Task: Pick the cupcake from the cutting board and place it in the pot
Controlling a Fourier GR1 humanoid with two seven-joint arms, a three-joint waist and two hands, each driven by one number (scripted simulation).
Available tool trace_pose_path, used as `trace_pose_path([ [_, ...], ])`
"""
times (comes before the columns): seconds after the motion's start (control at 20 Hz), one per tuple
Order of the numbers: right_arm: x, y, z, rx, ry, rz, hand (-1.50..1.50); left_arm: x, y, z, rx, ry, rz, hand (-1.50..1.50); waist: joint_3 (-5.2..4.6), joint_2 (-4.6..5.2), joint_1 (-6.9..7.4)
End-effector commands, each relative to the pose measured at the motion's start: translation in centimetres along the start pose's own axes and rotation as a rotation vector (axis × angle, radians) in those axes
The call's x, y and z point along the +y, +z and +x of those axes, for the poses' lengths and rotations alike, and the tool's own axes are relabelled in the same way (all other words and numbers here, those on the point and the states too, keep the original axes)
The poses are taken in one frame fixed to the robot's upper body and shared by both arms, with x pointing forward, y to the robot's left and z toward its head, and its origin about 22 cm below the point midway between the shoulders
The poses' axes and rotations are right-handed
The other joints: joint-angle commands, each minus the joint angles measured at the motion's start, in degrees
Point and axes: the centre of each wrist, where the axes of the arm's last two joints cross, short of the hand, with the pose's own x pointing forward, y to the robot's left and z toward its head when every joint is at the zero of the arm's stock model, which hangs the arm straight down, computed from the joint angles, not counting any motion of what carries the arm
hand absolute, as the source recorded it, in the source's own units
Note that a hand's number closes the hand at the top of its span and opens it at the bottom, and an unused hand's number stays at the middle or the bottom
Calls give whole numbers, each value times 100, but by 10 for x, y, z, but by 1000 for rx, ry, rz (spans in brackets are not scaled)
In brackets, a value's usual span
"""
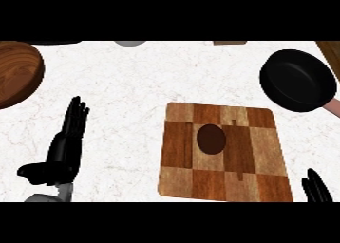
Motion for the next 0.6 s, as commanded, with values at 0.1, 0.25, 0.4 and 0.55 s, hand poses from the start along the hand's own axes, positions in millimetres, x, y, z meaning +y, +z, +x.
trace_pose_path([
  [0.1, 10, 22, 13, 205, 205, 219, -150, 6, 0, 1, -7, 5, -22, 0, -7, 55, 190],
  [0.25, 23, 5, 41, 246, 227, 255, -150, -16, -5, 8, -15, 4, -27, 0, 8, 42, 179],
  [0.4, 40, -14, 63, 289, 242, 276, -150, -10, 6, 7, -4, 19, -55, 0, 23, 1, 196],
  [0.55, 70, -26, 73, 287, 244, 317, -150, -5, 2, 5, 0, -2, -19, 0, 36, -18, 132],
])
